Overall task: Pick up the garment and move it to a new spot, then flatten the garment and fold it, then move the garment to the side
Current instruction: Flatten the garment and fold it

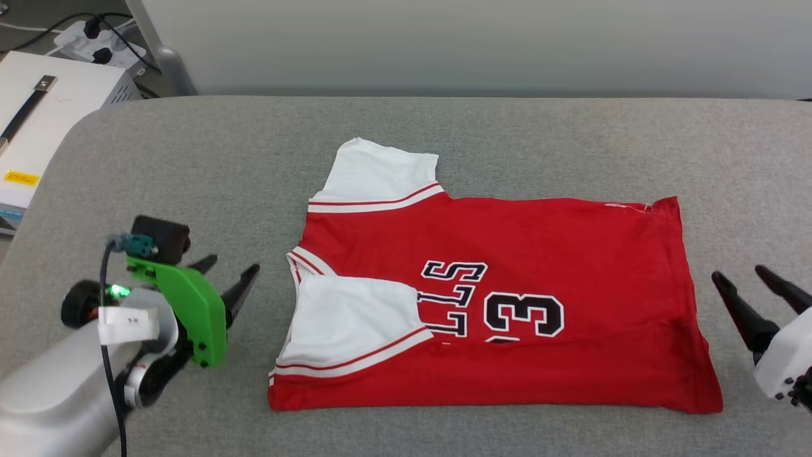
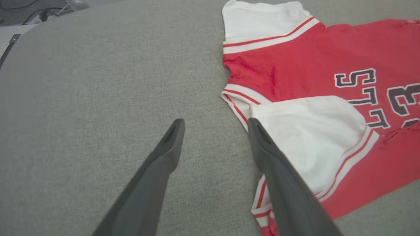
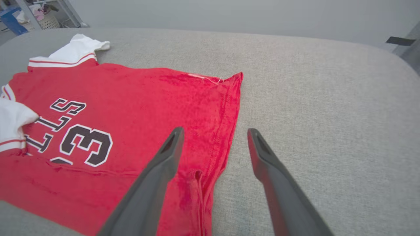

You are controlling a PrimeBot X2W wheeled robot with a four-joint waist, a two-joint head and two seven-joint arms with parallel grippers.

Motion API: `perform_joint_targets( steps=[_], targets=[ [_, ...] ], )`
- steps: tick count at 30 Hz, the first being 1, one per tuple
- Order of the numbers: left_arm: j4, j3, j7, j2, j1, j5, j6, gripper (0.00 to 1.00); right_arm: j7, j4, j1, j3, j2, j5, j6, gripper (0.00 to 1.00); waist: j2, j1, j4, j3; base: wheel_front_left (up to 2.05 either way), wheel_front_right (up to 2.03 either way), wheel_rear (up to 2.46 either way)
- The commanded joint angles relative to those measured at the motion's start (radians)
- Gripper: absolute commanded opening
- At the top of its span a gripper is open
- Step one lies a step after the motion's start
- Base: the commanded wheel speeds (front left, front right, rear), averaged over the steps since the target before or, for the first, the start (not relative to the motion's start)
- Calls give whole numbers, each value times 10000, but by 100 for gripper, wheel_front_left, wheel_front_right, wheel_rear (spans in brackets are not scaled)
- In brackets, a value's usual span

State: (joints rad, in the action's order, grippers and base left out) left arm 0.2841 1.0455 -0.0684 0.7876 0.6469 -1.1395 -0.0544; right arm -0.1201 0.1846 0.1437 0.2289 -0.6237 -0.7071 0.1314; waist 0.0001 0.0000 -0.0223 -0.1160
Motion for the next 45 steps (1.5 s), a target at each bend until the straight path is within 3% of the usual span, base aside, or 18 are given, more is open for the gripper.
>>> perform_joint_targets(
  steps=[1,9,14,18,25,35,45],
  targets=[
    [-58,-139,196,40,322,254,-119,100,360,-145,63,-269,187,350,-7,100,-1,0,92,-51,0,0,0],
    [188,-655,831,-343,2051,1098,-265,100,1706,-1348,103,-1797,1740,2172,-7,100,-1,0,466,-719,0,0,0],
    [811,-892,899,-820,3522,1545,-103,100,1702,-2162,178,-1771,2363,2761,-7,100,-1,0,781,-1463,0,0,0],
    [1515,-913,398,-1158,4765,1695,329,100,1687,-2661,378,-1624,2595,2975,-7,100,-1,0,1068,-2069,0,0,0],
    [3052,-486,-2062,-1607,6526,1320,1425,100,1533,-2868,916,-1078,2632,3157,-7,100,-1,0,1575,-2989,0,0,0],
    [4265,348,-6071,-1868,8088,480,1820,100,1693,-2850,1670,-647,2588,3026,-7,100,-1,0,2105,-4288,0,0,0],
    [4726,1083,-6761,-1719,8432,746,1847,100,2085,-2421,2259,-155,2661,2866,-7,100,-1,0,2561,-5032,0,0,0]
  ],
)
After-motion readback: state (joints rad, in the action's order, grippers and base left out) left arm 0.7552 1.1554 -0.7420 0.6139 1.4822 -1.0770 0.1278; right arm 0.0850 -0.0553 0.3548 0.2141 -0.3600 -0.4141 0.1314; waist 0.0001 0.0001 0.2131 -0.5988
